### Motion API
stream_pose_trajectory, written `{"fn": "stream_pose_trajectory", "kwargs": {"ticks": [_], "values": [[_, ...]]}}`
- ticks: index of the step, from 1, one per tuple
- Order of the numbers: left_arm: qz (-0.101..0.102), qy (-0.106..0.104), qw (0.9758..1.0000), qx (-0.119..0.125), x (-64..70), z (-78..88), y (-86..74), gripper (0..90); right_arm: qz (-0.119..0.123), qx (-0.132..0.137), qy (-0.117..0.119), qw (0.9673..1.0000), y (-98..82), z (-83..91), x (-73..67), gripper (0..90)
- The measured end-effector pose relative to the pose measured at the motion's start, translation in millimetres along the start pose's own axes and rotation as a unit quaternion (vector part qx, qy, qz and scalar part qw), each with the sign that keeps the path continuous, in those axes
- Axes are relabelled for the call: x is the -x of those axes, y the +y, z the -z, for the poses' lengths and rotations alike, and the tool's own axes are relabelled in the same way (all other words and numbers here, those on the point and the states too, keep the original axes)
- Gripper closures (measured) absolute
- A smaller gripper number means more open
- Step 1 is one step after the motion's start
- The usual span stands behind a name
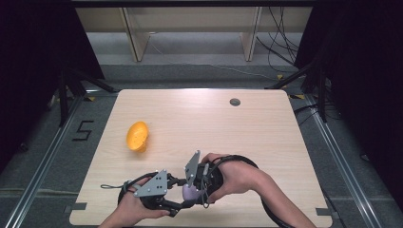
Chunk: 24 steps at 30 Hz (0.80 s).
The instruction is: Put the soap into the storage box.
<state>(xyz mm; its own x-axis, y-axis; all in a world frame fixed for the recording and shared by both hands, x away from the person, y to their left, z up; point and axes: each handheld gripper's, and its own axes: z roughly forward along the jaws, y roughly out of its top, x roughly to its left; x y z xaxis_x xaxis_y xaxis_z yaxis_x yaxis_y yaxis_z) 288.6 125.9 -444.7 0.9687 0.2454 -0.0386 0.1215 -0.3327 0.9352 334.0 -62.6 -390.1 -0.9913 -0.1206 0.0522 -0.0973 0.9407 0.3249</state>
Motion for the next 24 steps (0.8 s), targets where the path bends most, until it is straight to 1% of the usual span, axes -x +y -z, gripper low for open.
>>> {"fn": "stream_pose_trajectory", "kwargs": {"ticks": [1,2,3,4,5,6,7,8,9,10,11,12,13,14,15,16,17,18,19,20,21,22,23,24], "values": [[-0.012,-0.004,0.9999,0.0,-1.2,0.4,0.9,39.7,0.015,0.01,0.001,0.9998,0.3,-0.5,1.9,48.7],[-0.012,-0.004,0.9999,0.0,-1.2,0.4,0.9,39.7,0.015,0.01,0.001,0.9998,0.3,-0.5,1.9,48.7],[-0.003,-0.006,1.0,0.003,-0.2,-0.1,0.5,39.7,0.009,0.009,0.001,0.9999,0.2,0.1,1.0,48.7],[-0.002,-0.002,1.0,0.005,0.4,-0.2,0.4,39.7,0.018,0.013,-0.001,0.9998,0.2,-0.3,2.2,48.7],[-0.004,-0.003,1.0,0.006,0.2,-0.2,0.7,39.7,0.021,0.014,-0.002,0.9997,0.1,-0.3,2.7,48.7],[-0.013,-0.003,0.9999,0.003,-0.4,0.4,1.9,39.7,0.017,0.012,-0.001,0.9998,0.2,0.4,2.0,48.7],[-0.013,-0.003,0.9999,0.003,-0.4,0.4,1.9,39.7,0.02,0.016,0.0,0.9997,0.2,0.2,2.5,48.6],[-0.012,-0.003,0.9999,0.002,-0.1,1.1,2.8,39.7,0.033,0.028,0.003,0.999,0.5,-1.0,4.1,48.5],[-0.004,-0.003,1.0,0.003,0.7,1.0,2.8,39.7,0.019,0.024,0.005,0.9995,-0.1,-0.3,2.8,48.3],[-0.008,-0.008,0.9999,0.007,-0.1,0.9,3.4,39.7,0.005,0.019,0.005,0.9998,-0.5,0.4,1.9,48.1],[-0.014,-0.004,0.9999,0.004,-0.4,1.8,4.2,39.7,0.011,0.026,0.007,0.9996,-0.9,-0.5,3.4,47.9],[-0.011,-0.004,0.9999,0.004,-0.2,2.0,4.3,39.7,0.021,0.031,0.004,0.9993,-0.5,-0.7,4.6,47.6],[-0.011,-0.004,0.9999,0.004,-0.2,2.0,4.3,39.7,0.021,0.031,0.004,0.9993,-0.5,-0.7,4.6,47.6],[-0.01,-0.005,0.9999,0.004,-0.3,2.3,4.5,39.7,0.032,0.039,0.004,0.9987,0.5,-1.5,5.8,46.5],[-0.012,-0.005,0.9999,0.004,-0.2,2.3,4.4,39.7,0.0,0.027,0.008,0.9996,-0.5,-0.5,2.4,46.2],[-0.013,-0.004,0.9999,0.005,-0.2,2.4,4.4,39.7,0.014,0.033,0.008,0.9993,-0.2,-1.5,4.5,45.6],[-0.016,-0.004,0.9999,0.005,0.0,2.5,4.5,39.7,0.021,0.038,0.008,0.999,-0.1,-2.7,6.1,45.1],[-0.016,-0.004,0.9999,0.005,0.0,2.5,4.5,39.8,0.028,0.038,0.004,0.9989,-0.2,-3.2,7.5,44.8],[-0.007,-0.004,1.0,0.004,1.3,2.7,4.3,39.8,0.007,0.031,0.008,0.9995,-0.7,-2.8,4.6,44.1],[-0.004,-0.006,0.9999,0.008,1.1,2.1,3.9,39.8,0.011,0.033,0.004,0.9994,-0.6,-3.2,5.2,43.8],[-0.018,-0.007,0.9998,0.002,-0.6,3.0,4.8,39.8,0.023,0.037,0.001,0.9991,-0.2,-3.3,6.5,43.3],[-0.013,-0.005,0.9999,0.003,-0.5,3.1,4.5,39.8,-0.001,0.028,0.005,0.9996,-1.1,-2.8,4.2,42.6],[-0.013,-0.005,0.9999,0.003,-0.5,3.1,4.5,39.8,-0.003,0.027,0.003,0.9996,-1.4,-2.8,4.2,41.5],[-0.004,-0.003,1.0,0.002,0.1,3.3,3.9,39.8,-0.015,0.021,0.003,0.9997,-2.1,-2.5,3.4,39.9]]}}
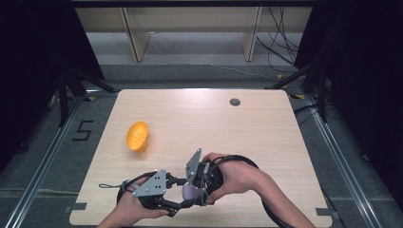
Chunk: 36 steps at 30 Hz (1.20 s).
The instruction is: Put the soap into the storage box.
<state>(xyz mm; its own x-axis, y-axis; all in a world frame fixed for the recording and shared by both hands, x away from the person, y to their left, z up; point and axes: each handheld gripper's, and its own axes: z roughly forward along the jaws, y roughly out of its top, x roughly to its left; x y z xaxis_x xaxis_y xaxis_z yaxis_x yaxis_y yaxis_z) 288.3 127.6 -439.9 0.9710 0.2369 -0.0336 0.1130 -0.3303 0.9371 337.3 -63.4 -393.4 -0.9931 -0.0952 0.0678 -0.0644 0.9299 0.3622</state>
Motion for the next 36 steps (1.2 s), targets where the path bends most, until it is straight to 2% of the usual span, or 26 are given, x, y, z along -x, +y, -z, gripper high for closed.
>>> {"fn": "stream_pose_trajectory", "kwargs": {"ticks": [1,3,4,5,6,8,9,11,12,13,14,16,17,19,22,23,25,26,27,29,31,32,33,34,35,36], "values": [[-0.01,-0.003,0.9999,0.002,-1.6,-0.2,0.3,39.8,0.001,0.002,-0.002,1.0,-0.9,-0.3,0.8,38.9],[-0.01,-0.001,0.9999,-0.002,-2.0,0.6,0.3,39.8,0.008,0.01,-0.005,0.9999,-1.2,-0.5,1.8,38.2],[0.003,0.005,1.0,0.002,-0.8,1.0,-0.1,39.8,-0.004,0.001,-0.005,1.0,-1.8,1.3,0.4,38.0],[0.004,0.005,1.0,0.0,-0.9,1.6,0.1,39.8,-0.014,0.001,-0.006,0.9999,-3.0,2.7,-0.8,37.8],[0.001,0.01,0.9999,0.003,-2.4,2.9,0.7,39.7,0.01,0.017,-0.01,0.9998,-4.4,3.5,2.2,37.0],[-0.006,0.008,1.0,0.0,-4.1,4.0,1.3,39.8,0.014,0.02,-0.013,0.9996,-5.7,4.6,2.6,36.9],[0.002,0.013,0.9999,0.006,-4.1,4.7,1.1,39.8,-0.013,0.011,-0.013,0.9998,-7.9,6.9,-1.5,36.9],[0.001,0.02,0.9998,0.001,-6.5,8.1,2.2,39.8,-0.004,0.019,-0.018,0.9996,-15.0,10.7,-1.6,37.1],[-0.001,0.024,0.9997,0.005,-7.8,8.7,2.4,39.8,-0.022,0.016,-0.02,0.9994,-18.5,13.1,-4.2,37.2],[0.006,0.029,0.9996,0.005,-8.5,9.8,2.3,39.8,-0.007,0.024,-0.023,0.9994,-21.7,14.2,-2.4,37.3],[0.006,0.029,0.9996,0.005,-8.5,9.8,2.3,39.8,-0.007,0.024,-0.023,0.9994,-21.7,14.2,-2.4,37.3],[0.005,0.039,0.9992,0.012,-12.3,11.7,2.4,39.8,-0.018,0.029,-0.029,0.999,-29.6,17.9,-4.3,38.0],[0.01,0.043,0.999,0.011,-13.2,12.5,2.4,39.8,-0.041,0.037,-0.033,0.9979,-39.5,21.0,-6.9,38.5],[0.011,0.055,0.9984,0.01,-16.9,15.4,2.6,39.8,-0.053,0.045,-0.037,0.9969,-48.2,23.7,-9.0,39.1],[0.025,0.072,0.997,0.012,-19.5,17.4,2.7,39.8,-0.041,0.062,-0.043,0.9963,-59.0,24.9,-8.8,39.3],[0.035,0.089,0.9952,0.015,-22.7,20.1,3.5,39.8,-0.076,0.057,-0.053,0.9941,-67.1,28.0,-14.8,39.6],[0.036,0.098,0.9945,0.012,-24.9,22.0,4.0,39.8,-0.082,0.059,-0.055,0.9933,-71.4,29.0,-16.6,39.8],[0.049,0.117,0.9918,0.017,-27.6,24.8,4.8,39.8,-0.071,0.072,-0.056,0.9933,-79.3,29.8,-17.1,40.3],[0.058,0.127,0.99,0.023,-28.9,26.5,5.1,39.8,-0.074,0.075,-0.059,0.9927,-83.3,30.2,-18.4,40.4],[0.064,0.143,0.9873,0.027,-32.1,29.8,5.9,39.8,-0.088,0.079,-0.069,0.9906,-91.3,31.7,-22.3,40.5],[0.073,0.172,0.9821,0.026,-34.1,33.9,7.0,39.8,-0.105,0.083,-0.078,0.9879,-98.9,32.9,-26.1,40.8],[0.073,0.172,0.9821,0.026,-34.1,33.9,7.0,39.8,-0.111,0.086,-0.081,0.9868,-102.4,33.1,-28.0,40.9],[0.074,0.198,0.9771,0.027,-37.2,37.8,7.8,39.8,-0.119,0.087,-0.087,0.9851,-105.7,32.9,-29.5,41.3],[0.074,0.198,0.9771,0.027,-37.2,37.8,7.8,39.8,-0.128,0.089,-0.096,0.983,-109.1,32.7,-31.0,41.5],[0.078,0.22,0.972,0.03,-41.0,42.2,8.8,39.8,-0.137,0.092,-0.102,0.981,-112.3,32.2,-33.0,41.5],[0.083,0.228,0.9696,0.03,-43.0,44.5,9.4,39.8,-0.145,0.095,-0.109,0.9789,-115.5,31.5,-34.7,41.7]]}}
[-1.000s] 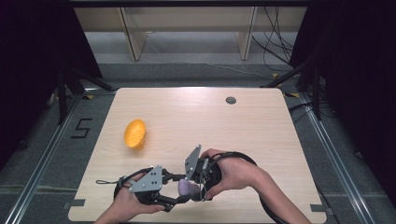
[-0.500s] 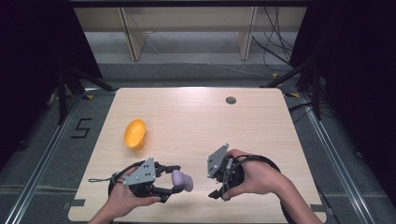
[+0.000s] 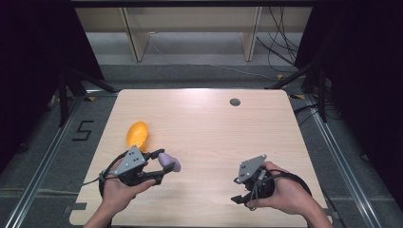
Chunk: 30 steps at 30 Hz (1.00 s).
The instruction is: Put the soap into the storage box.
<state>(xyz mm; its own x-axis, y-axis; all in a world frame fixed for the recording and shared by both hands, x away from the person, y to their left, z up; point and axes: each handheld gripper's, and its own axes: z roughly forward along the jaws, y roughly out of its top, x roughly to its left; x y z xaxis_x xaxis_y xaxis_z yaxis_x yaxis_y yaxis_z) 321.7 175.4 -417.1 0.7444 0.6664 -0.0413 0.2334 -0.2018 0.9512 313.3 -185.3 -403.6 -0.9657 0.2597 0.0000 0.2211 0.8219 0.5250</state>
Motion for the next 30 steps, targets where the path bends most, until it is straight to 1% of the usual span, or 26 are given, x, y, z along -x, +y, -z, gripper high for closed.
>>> {"fn": "stream_pose_trajectory", "kwargs": {"ticks": [1,2,3,4,6,7,8,9,10,11,12,13,14,15,16,19,20,21,22,23,24,26,27,28,29,30], "values": [[0.0,0.0,1.0,0.0,0.0,0.0,0.0,39.8,-0.01,0.005,-0.008,0.9999,-3.5,0.0,-1.3,41.9],[0.005,0.016,0.9999,0.002,-5.3,2.3,2.1,39.8,-0.017,0.007,-0.01,0.9998,-7.0,0.6,-2.2,42.0],[0.005,0.016,0.9999,0.002,-5.3,2.3,2.1,39.8,-0.031,0.011,-0.016,0.9993,-10.7,0.8,-4.0,42.2],[0.006,0.033,0.9994,0.003,-10.5,3.8,4.2,39.8,-0.043,0.016,-0.02,0.9988,-14.3,1.2,-5.2,42.2],[0.009,0.04,0.9992,0.005,-13.0,4.6,5.3,39.8,-0.042,0.02,-0.018,0.9988,-17.5,0.8,-5.2,42.2],[0.011,0.049,0.9987,0.008,-18.8,6.0,7.6,39.8,-0.063,0.027,-0.029,0.9972,-24.4,1.2,-7.9,42.2],[0.015,0.056,0.9983,0.01,-21.5,6.9,8.9,39.8,-0.061,0.032,-0.032,0.9972,-27.2,0.9,-7.7,42.2],[0.015,0.056,0.9983,0.01,-21.5,6.9,8.9,39.8,-0.061,0.032,-0.032,0.9972,-27.2,0.9,-7.7,42.2],[0.019,0.069,0.9973,0.014,-29.0,8.1,11.8,39.8,-0.083,0.042,-0.036,0.995,-33.2,1.4,-10.3,42.5],[0.022,0.077,0.9967,0.016,-33.3,8.7,13.5,39.8,-0.083,0.047,-0.038,0.9947,-36.0,0.8,-10.2,42.5],[0.022,0.077,0.9967,0.016,-33.3,8.7,13.5,39.8,-0.083,0.047,-0.038,0.9947,-36.0,0.8,-10.2,42.5],[0.025,0.083,0.996,0.021,-38.4,8.8,15.1,39.8,-0.094,0.045,-0.043,0.9936,-38.7,1.7,-11.1,42.5],[0.025,0.103,0.994,0.025,-48.8,9.9,18.5,39.8,-0.107,0.057,-0.051,0.9913,-44.0,-0.4,-12.6,42.6],[0.025,0.103,0.994,0.025,-48.8,9.9,18.5,39.8,-0.107,0.057,-0.051,0.9913,-44.0,-0.4,-12.6,42.6],[0.026,0.115,0.9927,0.027,-54.2,10.2,20.0,39.8,-0.115,0.059,-0.052,0.9903,-46.3,-0.9,-13.3,42.6],[0.039,0.155,0.9866,0.033,-72.8,9.4,21.5,39.8,-0.129,0.066,-0.054,0.9881,-53.2,-1.7,-14.3,42.8],[0.047,0.166,0.9844,0.036,-78.7,8.7,20.9,39.8,-0.138,0.075,-0.062,0.9856,-57.0,-3.9,-15.1,42.8],[0.05,0.174,0.9828,0.036,-83.0,8.1,20.2,39.8,-0.138,0.075,-0.062,0.9856,-57.0,-3.9,-15.1,42.8],[0.05,0.195,0.9789,0.033,-90.7,5.8,18.3,39.8,-0.148,0.076,-0.061,0.9841,-58.1,-4.4,-16.8,42.9],[0.051,0.206,0.9768,0.032,-94.4,4.5,17.1,39.8,-0.15,0.082,-0.063,0.9833,-60.3,-4.4,-15.9,42.9],[0.072,0.22,0.9724,0.029,-101.2,0.3,13.3,39.8,-0.153,0.088,-0.066,0.9821,-61.9,-5.8,-16.0,42.9],[0.072,0.238,0.9683,0.024,-111.0,-3.9,9.6,39.8,-0.157,0.084,-0.059,0.9823,-62.8,-5.4,-16.6,42.8],[0.074,0.244,0.9667,0.02,-115.1,-6.3,8.1,39.8,-0.155,0.088,-0.064,0.9819,-63.3,-7.6,-16.9,42.8],[0.074,0.244,0.9667,0.02,-115.1,-6.3,8.1,39.8,-0.155,0.088,-0.064,0.9819,-63.3,-7.6,-16.9,42.8],[0.08,0.254,0.9637,0.016,-122.6,-10.9,5.7,39.8,-0.157,0.089,-0.064,0.9815,-63.9,-9.8,-17.5,42.9],[0.08,0.254,0.9637,0.016,-122.6,-10.9,5.7,39.8,-0.163,0.085,-0.057,0.9814,-63.8,-10.2,-18.8,42.9]]}}
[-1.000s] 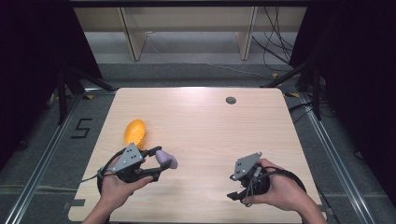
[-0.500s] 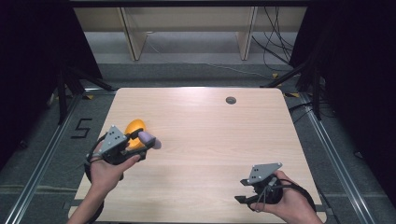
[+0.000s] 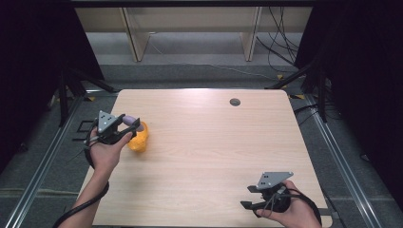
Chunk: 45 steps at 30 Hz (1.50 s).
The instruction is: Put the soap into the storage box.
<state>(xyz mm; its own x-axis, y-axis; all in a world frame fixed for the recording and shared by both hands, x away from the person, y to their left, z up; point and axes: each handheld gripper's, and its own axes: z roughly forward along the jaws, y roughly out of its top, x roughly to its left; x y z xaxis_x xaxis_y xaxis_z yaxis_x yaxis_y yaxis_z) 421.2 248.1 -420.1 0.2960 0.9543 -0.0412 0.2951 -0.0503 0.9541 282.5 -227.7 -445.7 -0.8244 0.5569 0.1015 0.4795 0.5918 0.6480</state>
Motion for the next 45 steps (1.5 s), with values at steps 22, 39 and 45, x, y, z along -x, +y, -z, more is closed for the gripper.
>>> {"fn": "stream_pose_trajectory", "kwargs": {"ticks": [22,39,45], "values": [[0.003,0.063,0.9975,-0.032,-5.7,-42.5,-15.8,39.8,-0.001,-0.009,0.01,0.9999,-3.1,-6.3,0.3,43.5],[0.004,0.059,0.9976,-0.037,-5.5,-52.8,-30.7,39.7,0.009,-0.014,0.013,0.9998,-2.6,-5.3,1.7,43.8],[0.004,0.054,0.9978,-0.038,-4.4,-52.7,-36.0,39.7,0.004,-0.02,0.016,0.9997,-2.2,-5.5,0.0,43.8]]}}
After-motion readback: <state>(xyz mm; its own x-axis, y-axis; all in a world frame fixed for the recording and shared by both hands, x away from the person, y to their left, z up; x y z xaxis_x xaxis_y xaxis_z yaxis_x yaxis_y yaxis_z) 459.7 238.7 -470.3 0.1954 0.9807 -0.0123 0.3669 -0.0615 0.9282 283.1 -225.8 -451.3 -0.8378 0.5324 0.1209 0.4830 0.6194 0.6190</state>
